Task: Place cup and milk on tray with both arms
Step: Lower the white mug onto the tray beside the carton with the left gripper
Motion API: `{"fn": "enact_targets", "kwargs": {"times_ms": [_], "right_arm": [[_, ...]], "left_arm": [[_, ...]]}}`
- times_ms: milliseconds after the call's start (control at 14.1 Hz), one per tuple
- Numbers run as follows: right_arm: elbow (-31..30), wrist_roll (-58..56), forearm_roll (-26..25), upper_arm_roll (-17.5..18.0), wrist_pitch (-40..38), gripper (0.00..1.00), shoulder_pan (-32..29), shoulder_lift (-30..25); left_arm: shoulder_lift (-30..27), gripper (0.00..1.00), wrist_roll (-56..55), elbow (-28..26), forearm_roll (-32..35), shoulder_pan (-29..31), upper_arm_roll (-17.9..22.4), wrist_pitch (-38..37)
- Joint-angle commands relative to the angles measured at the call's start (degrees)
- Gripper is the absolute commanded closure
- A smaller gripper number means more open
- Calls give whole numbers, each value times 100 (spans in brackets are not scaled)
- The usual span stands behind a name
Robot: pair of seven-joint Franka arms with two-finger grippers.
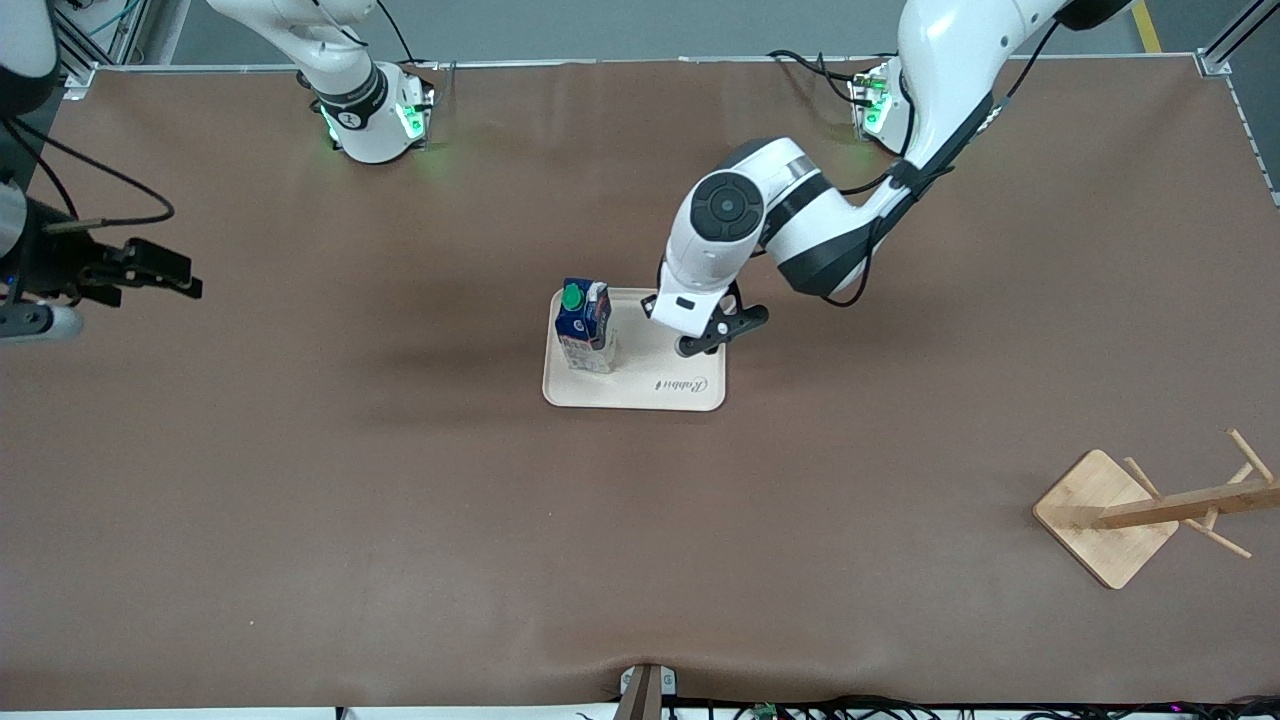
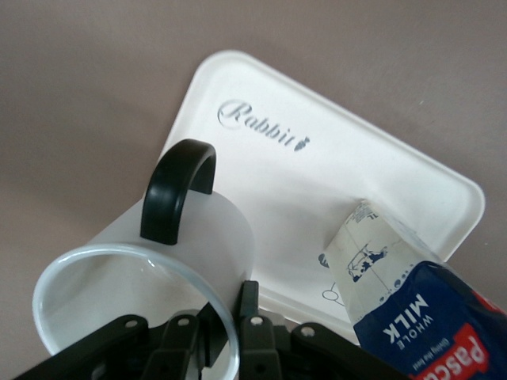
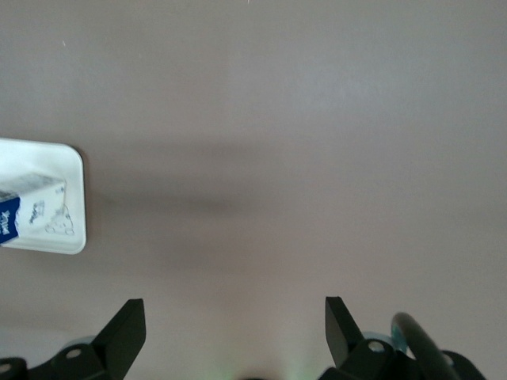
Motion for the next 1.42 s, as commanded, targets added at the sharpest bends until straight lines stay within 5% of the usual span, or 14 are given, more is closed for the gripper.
{"fn": "enact_targets", "kwargs": {"times_ms": [0,285,782,925,1067,1351], "right_arm": [[-368,-85,-136,34,201,0,-66,-234],[-394,-94,-136,34,280,0,-75,-251],[-227,-68,-153,-150,184,0,-5,-400],[-227,-67,-144,-308,192,0,135,-409],[-227,-67,-144,-623,192,0,451,-409],[-227,-67,-144,-695,201,0,514,-409]], "left_arm": [[295,100,-169,282,154,-358,280,-25],[462,100,-204,282,136,-1106,1062,1],[699,96,-204,291,128,-1133,1169,344],[682,40,-204,308,136,-1107,1169,353],[664,0,-186,509,119,-1072,1169,353],[402,0,-142,660,163,-783,1169,309]]}}
